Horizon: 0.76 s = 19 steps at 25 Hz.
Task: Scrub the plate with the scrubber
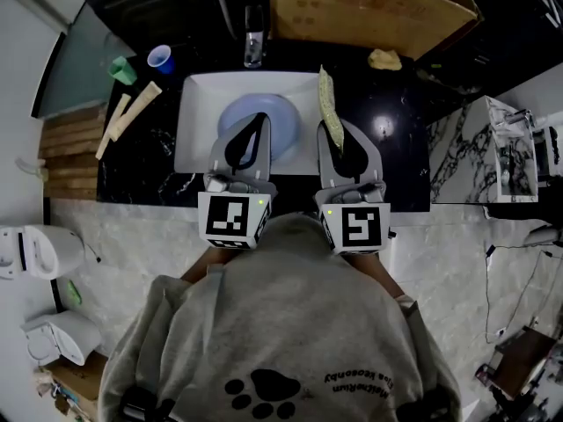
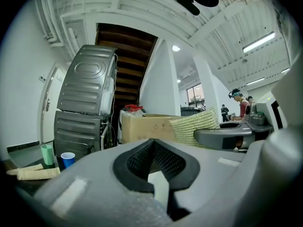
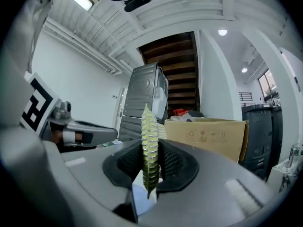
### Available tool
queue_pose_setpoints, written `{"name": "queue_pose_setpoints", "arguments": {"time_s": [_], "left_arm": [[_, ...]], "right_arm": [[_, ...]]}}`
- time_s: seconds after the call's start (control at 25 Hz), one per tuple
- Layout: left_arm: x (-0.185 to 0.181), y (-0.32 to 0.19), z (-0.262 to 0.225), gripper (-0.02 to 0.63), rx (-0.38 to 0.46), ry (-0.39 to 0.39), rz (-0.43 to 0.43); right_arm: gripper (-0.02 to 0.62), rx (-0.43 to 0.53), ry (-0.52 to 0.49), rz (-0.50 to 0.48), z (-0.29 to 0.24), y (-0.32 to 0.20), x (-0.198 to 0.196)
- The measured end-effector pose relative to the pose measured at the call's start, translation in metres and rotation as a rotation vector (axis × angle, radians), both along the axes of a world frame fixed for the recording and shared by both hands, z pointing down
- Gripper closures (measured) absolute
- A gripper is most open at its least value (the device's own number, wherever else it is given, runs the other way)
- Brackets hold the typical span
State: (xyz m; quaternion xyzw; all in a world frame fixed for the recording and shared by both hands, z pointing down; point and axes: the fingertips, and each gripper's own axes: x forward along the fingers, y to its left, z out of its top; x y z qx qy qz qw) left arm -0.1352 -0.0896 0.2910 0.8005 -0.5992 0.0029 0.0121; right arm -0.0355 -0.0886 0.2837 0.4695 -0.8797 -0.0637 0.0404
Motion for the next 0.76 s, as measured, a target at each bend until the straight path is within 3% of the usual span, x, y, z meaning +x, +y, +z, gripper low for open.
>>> {"name": "queue_pose_setpoints", "arguments": {"time_s": [0.76], "left_arm": [[0.03, 0.009, 0.031, 0.606, -0.046, -0.023, -0.051]], "right_arm": [[0.526, -0.053, -0.04, -0.083, 0.021, -0.005, 0.025]]}}
